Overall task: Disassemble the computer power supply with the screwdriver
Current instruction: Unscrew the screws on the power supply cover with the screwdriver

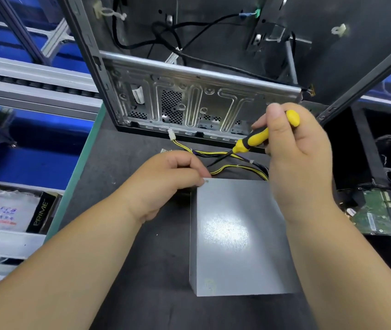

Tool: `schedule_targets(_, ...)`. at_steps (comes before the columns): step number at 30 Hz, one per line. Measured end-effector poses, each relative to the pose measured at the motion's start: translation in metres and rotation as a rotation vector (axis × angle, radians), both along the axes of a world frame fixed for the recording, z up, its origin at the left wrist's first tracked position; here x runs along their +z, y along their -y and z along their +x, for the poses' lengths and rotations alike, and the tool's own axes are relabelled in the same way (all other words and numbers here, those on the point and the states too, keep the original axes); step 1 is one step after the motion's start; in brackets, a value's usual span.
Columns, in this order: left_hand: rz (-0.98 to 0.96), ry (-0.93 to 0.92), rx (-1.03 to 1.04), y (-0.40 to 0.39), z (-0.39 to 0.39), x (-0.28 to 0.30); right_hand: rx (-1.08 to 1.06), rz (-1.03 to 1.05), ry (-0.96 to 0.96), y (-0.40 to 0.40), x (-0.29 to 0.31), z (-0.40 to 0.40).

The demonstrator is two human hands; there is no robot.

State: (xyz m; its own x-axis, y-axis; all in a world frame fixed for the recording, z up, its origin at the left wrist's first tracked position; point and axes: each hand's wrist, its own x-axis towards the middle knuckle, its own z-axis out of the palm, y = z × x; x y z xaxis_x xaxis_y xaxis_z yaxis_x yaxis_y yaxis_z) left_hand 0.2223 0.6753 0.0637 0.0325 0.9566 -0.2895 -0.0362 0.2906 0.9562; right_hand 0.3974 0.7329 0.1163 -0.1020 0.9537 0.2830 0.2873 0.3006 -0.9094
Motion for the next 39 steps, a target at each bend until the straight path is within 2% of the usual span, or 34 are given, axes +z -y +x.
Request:
schedule_targets(5,0.019,0.027,0.018,0.002,-0.001,-0.002,-0.024,0.053,-0.141,0.001,0.003,0.000)
schedule_targets(19,0.019,0.042,0.078,0.004,0.000,0.000,-0.020,0.184,-0.200,0.004,0.015,-0.004)
schedule_targets(29,0.036,0.052,0.128,0.010,0.004,0.005,0.057,0.222,-0.154,0.012,0.024,-0.006)
schedule_targets(39,0.060,-0.003,0.135,0.016,0.005,0.006,0.104,0.230,-0.014,0.017,0.026,-0.009)
